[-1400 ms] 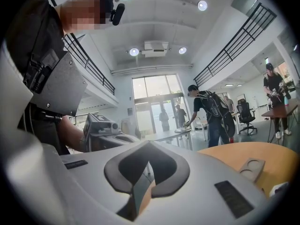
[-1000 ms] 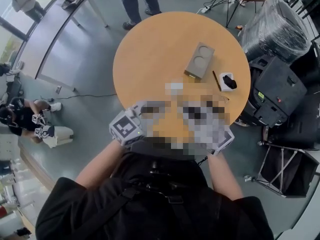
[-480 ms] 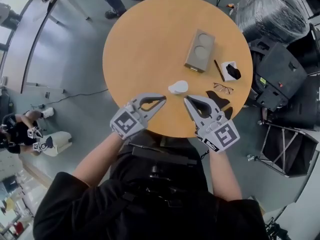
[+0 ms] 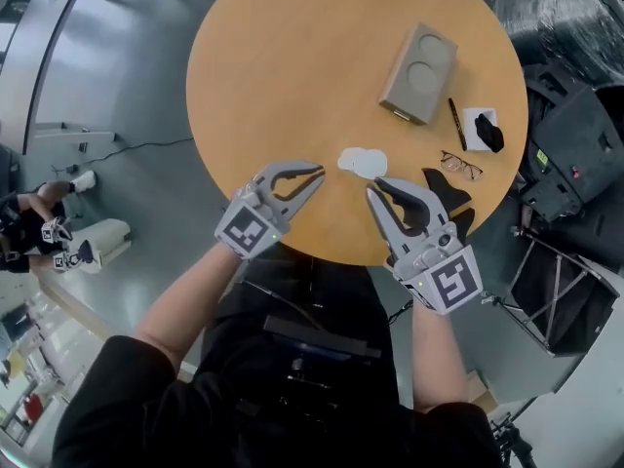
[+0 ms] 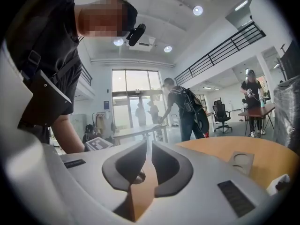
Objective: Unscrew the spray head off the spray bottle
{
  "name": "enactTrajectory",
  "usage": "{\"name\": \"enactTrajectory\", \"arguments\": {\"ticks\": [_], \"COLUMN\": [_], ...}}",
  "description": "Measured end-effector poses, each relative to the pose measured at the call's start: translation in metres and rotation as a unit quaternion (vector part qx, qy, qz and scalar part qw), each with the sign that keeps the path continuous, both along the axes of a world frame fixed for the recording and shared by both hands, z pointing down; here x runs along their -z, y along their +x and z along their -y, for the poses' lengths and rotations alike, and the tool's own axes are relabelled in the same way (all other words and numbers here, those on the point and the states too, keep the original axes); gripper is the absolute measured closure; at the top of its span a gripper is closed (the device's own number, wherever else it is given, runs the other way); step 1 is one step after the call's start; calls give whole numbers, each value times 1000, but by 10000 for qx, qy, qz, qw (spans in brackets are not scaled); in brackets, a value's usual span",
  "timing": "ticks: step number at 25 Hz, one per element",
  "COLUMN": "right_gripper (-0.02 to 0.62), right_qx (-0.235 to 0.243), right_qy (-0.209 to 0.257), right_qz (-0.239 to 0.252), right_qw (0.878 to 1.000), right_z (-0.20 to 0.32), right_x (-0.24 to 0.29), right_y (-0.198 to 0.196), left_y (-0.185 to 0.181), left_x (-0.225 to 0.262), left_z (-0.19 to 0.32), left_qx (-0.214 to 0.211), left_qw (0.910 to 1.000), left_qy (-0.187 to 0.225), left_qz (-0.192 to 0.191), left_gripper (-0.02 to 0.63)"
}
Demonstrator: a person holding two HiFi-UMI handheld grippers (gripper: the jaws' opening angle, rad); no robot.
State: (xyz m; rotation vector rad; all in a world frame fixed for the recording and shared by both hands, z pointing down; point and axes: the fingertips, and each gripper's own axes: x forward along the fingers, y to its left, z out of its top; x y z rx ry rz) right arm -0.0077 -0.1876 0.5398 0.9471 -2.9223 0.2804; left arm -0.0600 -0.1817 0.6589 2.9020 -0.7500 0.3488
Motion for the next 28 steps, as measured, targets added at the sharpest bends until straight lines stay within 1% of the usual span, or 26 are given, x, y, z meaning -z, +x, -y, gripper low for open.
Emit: {"name": "enactTrajectory", "arguments": {"ticks": [1,4,6,10,12,15,16,18,22,28], "right_gripper": [543,535,534,534,534,534,534,534,534,534], "right_qx": [17,113,225,370,396,426,430,439,414,369], "right_qy": [-41,-80,-130,-133,-148,-224,-247,-289,-354,-398], "right_qz": [29,114,125,166,172,204,223,287,364,404], "right_qw": [10000,9998,9996,9991,9990,9986,9985,9982,9979,9977], "right_z": [3,9,6,-2,-8,-16,-16,-17,-18,-21], "right_x": [-11,-38,-55,-80,-90,-102,-105,-112,-122,-131], "right_y": [2,6,7,6,7,10,12,16,21,30], "left_y": [1,8,15,33,43,59,65,75,89,104], "left_x": [-14,-56,-82,-126,-143,-162,-167,-176,-190,-195], "left_z": [4,13,12,14,16,15,16,19,26,34], "left_qx": [86,223,177,48,-57,-220,-258,-285,-313,-343], "left_qw": [10000,9997,9997,9999,9998,9994,9994,9993,9991,9990], "left_qy": [-47,-92,-85,-162,-192,-177,-139,-92,-97,-81], "left_qz": [0,92,139,-10,49,177,202,238,280,278], "left_gripper": [553,465,418,263,222,187,187,166,160,160]}}
